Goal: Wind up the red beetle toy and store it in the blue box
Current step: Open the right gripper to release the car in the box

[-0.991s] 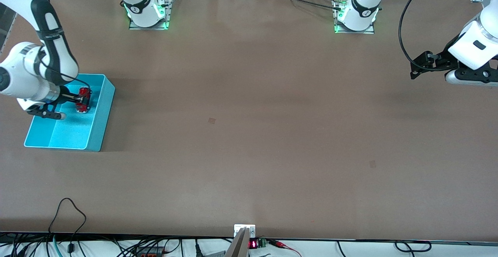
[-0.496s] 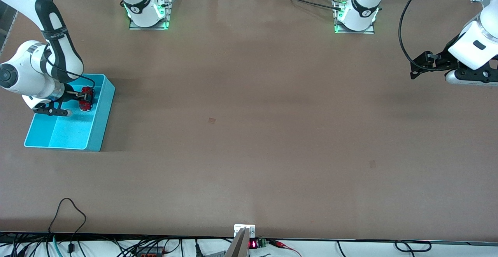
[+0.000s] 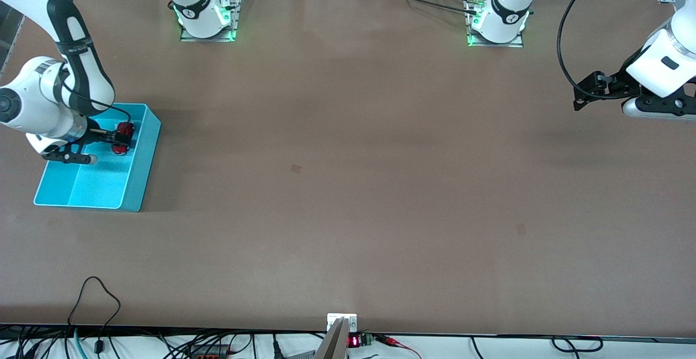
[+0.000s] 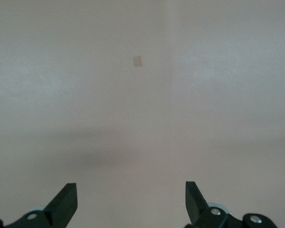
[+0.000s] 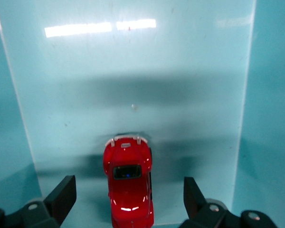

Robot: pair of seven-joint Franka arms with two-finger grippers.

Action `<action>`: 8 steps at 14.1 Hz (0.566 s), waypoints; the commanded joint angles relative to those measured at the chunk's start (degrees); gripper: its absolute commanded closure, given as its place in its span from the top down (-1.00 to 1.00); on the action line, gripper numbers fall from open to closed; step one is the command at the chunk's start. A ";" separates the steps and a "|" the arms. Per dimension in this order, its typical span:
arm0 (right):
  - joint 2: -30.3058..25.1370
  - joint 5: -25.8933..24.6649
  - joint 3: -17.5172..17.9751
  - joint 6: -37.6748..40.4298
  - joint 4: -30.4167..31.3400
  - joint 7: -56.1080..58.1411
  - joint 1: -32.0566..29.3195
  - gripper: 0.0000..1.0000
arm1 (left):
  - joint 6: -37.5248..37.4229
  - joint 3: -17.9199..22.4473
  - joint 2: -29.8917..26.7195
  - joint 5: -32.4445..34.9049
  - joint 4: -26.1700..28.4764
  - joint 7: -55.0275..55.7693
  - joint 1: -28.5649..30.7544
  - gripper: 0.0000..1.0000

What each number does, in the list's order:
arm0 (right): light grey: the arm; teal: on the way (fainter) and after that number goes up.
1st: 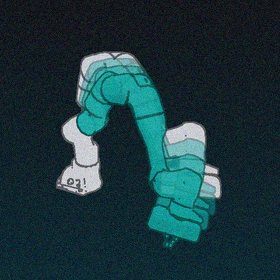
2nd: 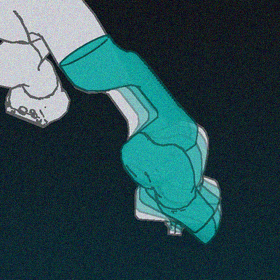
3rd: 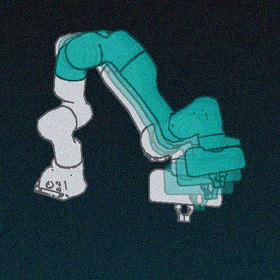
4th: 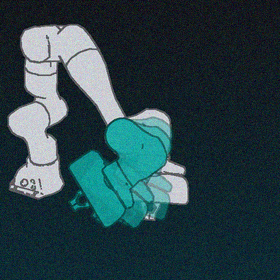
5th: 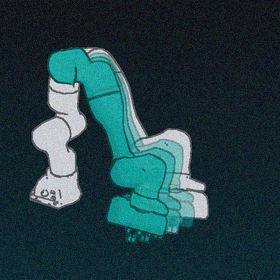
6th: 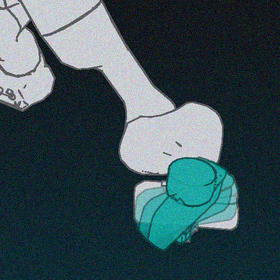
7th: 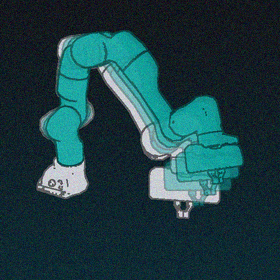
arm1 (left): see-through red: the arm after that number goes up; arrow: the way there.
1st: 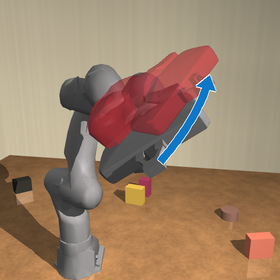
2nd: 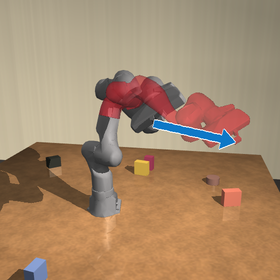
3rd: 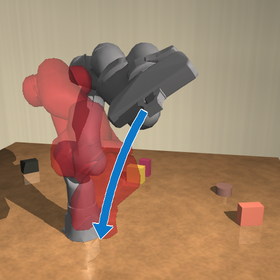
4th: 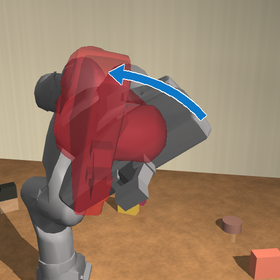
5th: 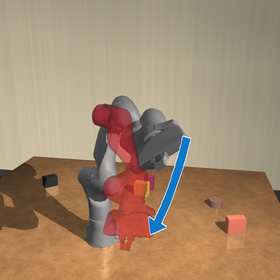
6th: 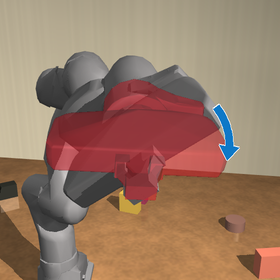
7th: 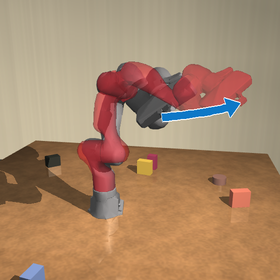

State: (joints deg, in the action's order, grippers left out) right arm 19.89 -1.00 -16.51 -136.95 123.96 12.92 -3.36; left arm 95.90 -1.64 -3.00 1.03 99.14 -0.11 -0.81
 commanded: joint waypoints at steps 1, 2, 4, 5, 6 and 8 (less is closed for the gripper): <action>-4.50 -0.32 -0.11 9.82 -5.28 0.70 0.28 1.00 | -1.33 0.23 0.98 -0.94 -1.93 0.02 -0.25 1.00; -5.12 -0.32 -0.02 14.82 -8.70 0.70 0.28 1.00 | -1.33 0.23 0.98 -0.94 -1.93 0.02 -0.25 1.00; -7.31 -0.32 0.16 23.35 -14.69 0.70 0.37 1.00 | -1.33 0.23 0.98 -0.94 -1.93 0.02 -0.25 1.00; -8.45 -0.06 0.25 27.22 -17.59 0.79 0.46 1.00 | -1.33 0.23 0.98 -0.94 -1.93 0.02 -0.25 1.00; -9.86 0.12 0.42 30.48 -20.14 0.96 0.46 1.00 | -1.33 0.23 0.98 -0.94 -1.93 0.02 -0.25 1.00; -12.93 0.12 3.22 36.63 -24.80 0.70 0.37 1.00 | -1.33 0.23 0.98 -0.94 -1.93 0.02 -0.25 1.00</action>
State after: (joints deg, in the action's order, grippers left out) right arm 9.49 -0.98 -15.60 -106.08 103.41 13.28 -2.90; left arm 95.90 -1.64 -3.00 1.03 99.13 -0.11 -0.81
